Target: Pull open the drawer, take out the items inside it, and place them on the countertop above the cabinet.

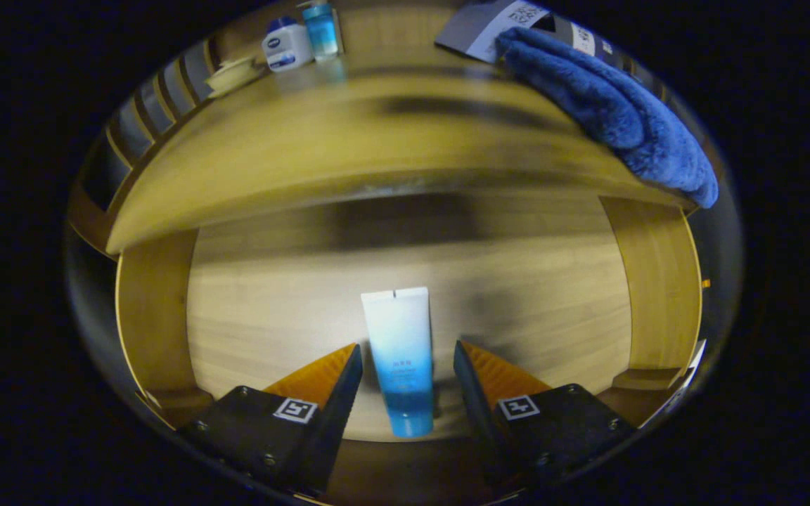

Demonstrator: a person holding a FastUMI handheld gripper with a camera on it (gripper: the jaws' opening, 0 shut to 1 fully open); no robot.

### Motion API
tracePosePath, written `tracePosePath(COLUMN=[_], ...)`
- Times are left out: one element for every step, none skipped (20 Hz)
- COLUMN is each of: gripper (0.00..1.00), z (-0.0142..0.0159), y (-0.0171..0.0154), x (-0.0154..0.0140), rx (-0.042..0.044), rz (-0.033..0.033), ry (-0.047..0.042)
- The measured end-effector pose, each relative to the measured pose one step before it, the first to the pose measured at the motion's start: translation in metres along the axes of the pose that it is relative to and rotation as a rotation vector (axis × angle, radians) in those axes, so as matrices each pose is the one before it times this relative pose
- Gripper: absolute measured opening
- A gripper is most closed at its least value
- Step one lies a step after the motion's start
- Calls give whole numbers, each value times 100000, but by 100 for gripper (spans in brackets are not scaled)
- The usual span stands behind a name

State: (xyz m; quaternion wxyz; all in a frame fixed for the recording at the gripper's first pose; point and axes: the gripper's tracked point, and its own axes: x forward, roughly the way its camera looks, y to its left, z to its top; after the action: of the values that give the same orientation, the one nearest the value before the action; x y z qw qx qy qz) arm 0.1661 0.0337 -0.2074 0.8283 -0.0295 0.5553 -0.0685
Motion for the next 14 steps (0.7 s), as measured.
tracePosePath(gripper=[71,64,56,49,45,42,41,41,41,41,41,41,41,41], z=[-108,-323,499,-149,-105,84,207,426,273,357,134,342,230,714], y=[-160,395,86,54,220,56,-199,83,12,76,326,514,162,269], x=[282,206,-386,62,-160,-100,-138,-111,-116,-226,-363,-303,-235,-592], rx=[-593,-1395,-1384,1140,345,-547,-1041,-898,16,2159,2943,2155,1103,356], rz=[-690,1038,1389,477,1294,738,916,985,1151,1540,3111,4330,2916,2507], ry=[1408,2632,-479,337,286,-1833,-3112,-3027,-3206,-3099,-3087,-2758,-1964,-3297])
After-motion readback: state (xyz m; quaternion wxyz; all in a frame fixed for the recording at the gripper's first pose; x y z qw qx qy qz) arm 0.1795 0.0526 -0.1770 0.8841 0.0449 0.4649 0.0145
